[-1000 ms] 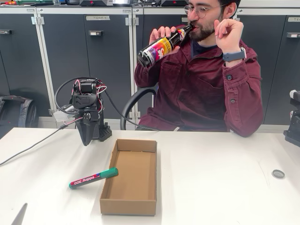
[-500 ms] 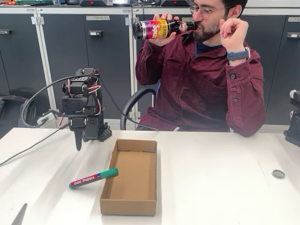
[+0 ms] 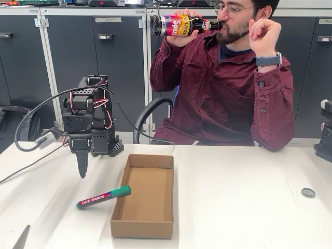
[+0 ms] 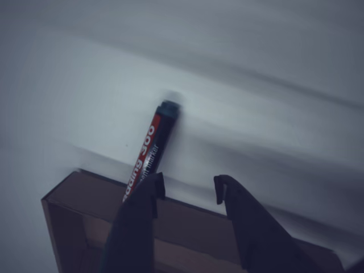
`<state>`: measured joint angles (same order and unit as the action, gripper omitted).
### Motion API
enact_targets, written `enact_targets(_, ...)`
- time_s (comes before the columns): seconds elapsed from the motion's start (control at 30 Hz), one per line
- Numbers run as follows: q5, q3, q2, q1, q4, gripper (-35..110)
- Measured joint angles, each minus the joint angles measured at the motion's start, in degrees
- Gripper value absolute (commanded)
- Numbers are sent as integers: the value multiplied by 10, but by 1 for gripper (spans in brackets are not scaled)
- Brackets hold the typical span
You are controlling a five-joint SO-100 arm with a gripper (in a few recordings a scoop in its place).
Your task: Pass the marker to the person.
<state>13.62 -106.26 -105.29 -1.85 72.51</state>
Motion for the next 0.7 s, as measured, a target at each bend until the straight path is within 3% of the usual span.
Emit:
enact_targets(0.33, -21, 61, 77, -12, -47, 22)
enact_targets(0.7, 30, 100, 108, -16, -100, 21)
